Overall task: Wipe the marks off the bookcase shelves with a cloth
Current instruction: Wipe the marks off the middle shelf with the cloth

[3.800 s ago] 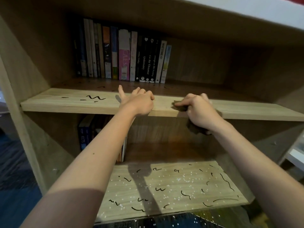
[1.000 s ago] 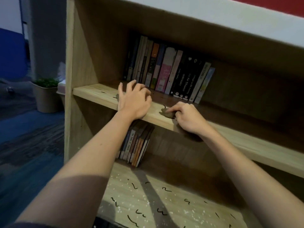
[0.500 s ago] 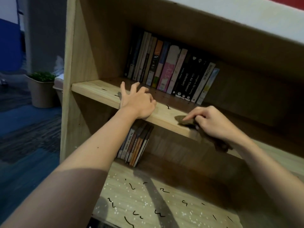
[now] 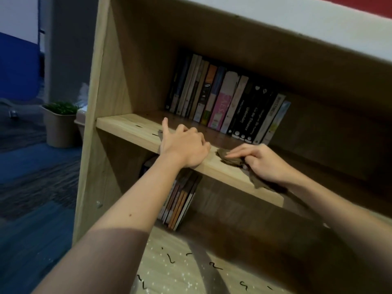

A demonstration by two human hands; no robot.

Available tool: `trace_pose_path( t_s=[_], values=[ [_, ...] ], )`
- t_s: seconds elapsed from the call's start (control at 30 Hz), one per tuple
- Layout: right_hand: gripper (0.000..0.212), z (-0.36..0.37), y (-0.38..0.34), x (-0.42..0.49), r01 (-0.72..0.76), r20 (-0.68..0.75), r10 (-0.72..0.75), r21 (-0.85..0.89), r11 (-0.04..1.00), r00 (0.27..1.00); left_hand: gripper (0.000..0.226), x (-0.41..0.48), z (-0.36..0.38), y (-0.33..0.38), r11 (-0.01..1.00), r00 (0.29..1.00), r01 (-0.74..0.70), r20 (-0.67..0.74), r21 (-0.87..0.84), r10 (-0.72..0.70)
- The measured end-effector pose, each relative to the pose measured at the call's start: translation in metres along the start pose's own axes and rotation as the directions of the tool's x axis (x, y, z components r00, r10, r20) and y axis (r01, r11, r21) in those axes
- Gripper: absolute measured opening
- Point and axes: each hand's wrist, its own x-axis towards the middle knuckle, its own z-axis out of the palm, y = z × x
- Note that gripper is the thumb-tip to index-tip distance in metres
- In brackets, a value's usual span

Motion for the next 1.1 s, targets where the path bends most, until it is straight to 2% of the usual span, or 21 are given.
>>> trace_pose_path(
  t_s=[0.1, 0.17, 0.23, 0.37, 0.47, 0.53, 0.6, 0.63, 0.7, 0.77, 0.83, 0.97, 1.1],
  values=[
    [0.050, 0.009, 0.006, 0.041, -0.132, 0.050, 0.140, -0.130, 0.983, 0.989, 0.045, -0.003, -0.003, 0.001, 1.000, 1.000, 0.010, 0.024, -0.013, -0.010],
    [0.051, 0.021, 0.007, 0.060, -0.199, 0.049, 0.207, -0.131, 0.971, 0.977, 0.044, -0.004, -0.002, 0.000, 1.000, 0.999, 0.019, 0.031, -0.006, -0.019],
    [0.051, 0.024, 0.004, 0.057, -0.168, 0.032, 0.171, -0.083, 0.982, 0.985, 0.043, -0.003, -0.002, -0.001, 0.999, 0.999, 0.032, 0.031, -0.011, -0.032],
    [0.050, 0.010, -0.017, -0.012, 0.071, 0.033, -0.072, 0.041, 0.997, 0.997, 0.042, -0.001, 0.000, -0.002, 1.000, 0.999, 0.027, 0.027, -0.013, -0.027],
    [0.045, -0.008, -0.021, -0.064, 0.137, 0.014, -0.140, 0.131, 0.982, 0.990, 0.041, 0.001, 0.002, -0.003, 0.999, 0.999, 0.034, 0.029, -0.023, -0.033],
    [0.042, -0.017, -0.018, -0.070, 0.121, -0.003, -0.125, 0.275, 0.954, 0.992, 0.040, 0.001, 0.002, -0.003, 0.999, 0.999, 0.028, 0.018, -0.029, -0.027],
    [0.041, -0.019, -0.009, -0.050, 0.033, -0.080, -0.007, 0.328, 0.944, 0.997, 0.038, 0.000, 0.001, -0.002, 0.999, 1.000, 0.028, 0.011, -0.043, -0.027],
    [0.041, -0.016, -0.002, -0.032, -0.029, -0.119, 0.066, 0.289, 0.957, 0.991, 0.036, -0.001, -0.001, -0.001, 0.999, 1.000, 0.026, 0.012, -0.041, -0.026],
    [0.039, 0.000, 0.009, 0.003, -0.162, -0.081, 0.176, 0.151, 0.975, 0.981, 0.034, -0.005, -0.002, -0.002, 0.999, 1.000, 0.024, 0.017, -0.039, -0.023],
    [0.041, 0.015, 0.006, 0.022, -0.191, -0.035, 0.192, 0.021, 0.981, 0.981, 0.033, -0.005, -0.005, -0.001, 0.999, 1.000, 0.031, 0.008, -0.041, -0.031],
    [0.044, 0.020, -0.007, 0.022, -0.157, -0.041, 0.156, -0.008, 0.988, 0.987, 0.034, -0.004, -0.004, 0.005, 0.998, 0.999, 0.042, -0.008, -0.042, -0.042],
    [0.046, 0.016, -0.033, -0.014, -0.048, -0.054, 0.055, 0.132, 0.990, 0.997, 0.037, -0.005, -0.001, 0.009, 0.997, 0.997, 0.032, -0.064, -0.064, -0.036],
    [0.043, 0.016, -0.036, -0.048, 0.016, -0.100, -0.008, 0.083, 0.996, 0.995, 0.036, -0.010, -0.002, 0.005, 0.993, 0.996, 0.033, -0.076, -0.110, -0.042]
  ],
)
